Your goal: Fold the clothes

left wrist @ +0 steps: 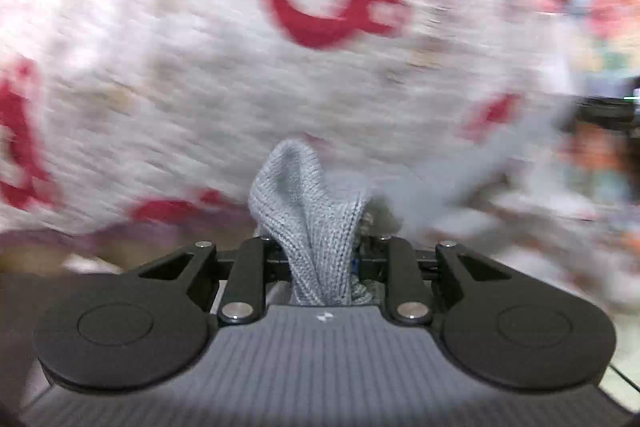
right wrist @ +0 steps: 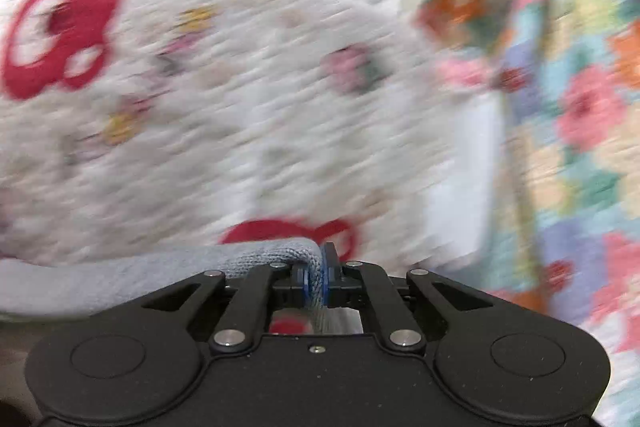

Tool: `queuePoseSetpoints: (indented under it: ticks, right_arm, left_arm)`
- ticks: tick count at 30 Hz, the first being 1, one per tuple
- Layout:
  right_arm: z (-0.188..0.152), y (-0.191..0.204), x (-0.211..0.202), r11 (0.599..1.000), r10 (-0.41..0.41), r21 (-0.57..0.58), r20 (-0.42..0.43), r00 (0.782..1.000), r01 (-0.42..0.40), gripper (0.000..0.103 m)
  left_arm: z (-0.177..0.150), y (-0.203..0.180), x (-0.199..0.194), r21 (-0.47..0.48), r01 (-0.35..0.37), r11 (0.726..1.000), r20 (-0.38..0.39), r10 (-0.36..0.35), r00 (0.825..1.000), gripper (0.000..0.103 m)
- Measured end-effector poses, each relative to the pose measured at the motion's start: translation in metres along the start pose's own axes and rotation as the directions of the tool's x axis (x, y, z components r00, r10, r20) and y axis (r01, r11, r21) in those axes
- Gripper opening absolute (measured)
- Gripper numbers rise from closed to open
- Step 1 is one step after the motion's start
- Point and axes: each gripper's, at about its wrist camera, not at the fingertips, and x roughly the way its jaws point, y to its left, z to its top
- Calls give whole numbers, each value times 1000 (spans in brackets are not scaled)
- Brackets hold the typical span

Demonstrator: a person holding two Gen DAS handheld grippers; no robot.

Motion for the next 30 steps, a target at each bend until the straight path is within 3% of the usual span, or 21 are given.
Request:
queuePoseSetpoints:
  ticks: [1,2,4,5,7,9,11,13,14,16,19,20,24,28,30]
  right_arm:
    - [-9,-7,8,997,-66,29,-46,997,67,30]
    - [-19,-13,15,992,-98,66,-127,987,107,43]
    - [-51,-19,15,978,-55,179,-281,958,109,43]
    - [-68,-18,10,966,-7,240,-339,941,94,43]
    - [-102,-1,-16,945,122,325,-402,907,17,46]
    - [-131,31,-51,922,264,375,-438,859,-92,46]
    - [-154,71,-89,876,432,415,-442,786,-248,46]
    - [-169,103,-120,817,564,421,-444,696,-393,46]
    - [-175,117,-133,794,605,405,-450,657,-453,46]
    - [-181,136,-155,744,667,360,-441,601,-562,46]
    - [-183,155,-174,640,756,337,-439,486,-691,48]
    - [-182,159,-179,620,769,338,-439,464,-708,52]
    - [-176,170,-188,577,784,297,-461,415,-761,57]
    - [-187,174,-182,604,766,351,-502,401,-715,67]
    - [-195,175,-174,616,759,406,-536,370,-675,69]
  left_arm:
    - [-3,-5,1,-42,66,997,-54,-68,996,25]
    - [-8,-10,6,-90,127,988,-110,-137,985,29]
    - [-27,-18,30,-179,188,966,-217,-225,950,36]
    - [-42,-25,46,-192,181,965,-275,-230,933,42]
    - [-72,-39,77,-145,124,982,-386,-172,906,44]
    - [-93,-41,94,-107,72,992,-432,-111,895,44]
    - [-104,-27,95,-137,42,990,-428,-97,898,44]
    - [-111,-10,87,-162,-5,987,-413,-63,908,45]
    - [-113,-1,79,-166,-32,986,-406,-39,913,46]
    - [-123,14,65,-173,-76,982,-409,-2,912,46]
    - [-144,36,49,-190,-130,973,-450,31,892,46]
    - [-152,41,48,-196,-147,970,-464,40,885,46]
    - [-180,53,46,-222,-186,957,-481,58,875,48]
    - [-203,61,48,-282,-179,942,-443,38,896,49]
    - [-210,62,49,-308,-182,934,-445,28,895,49]
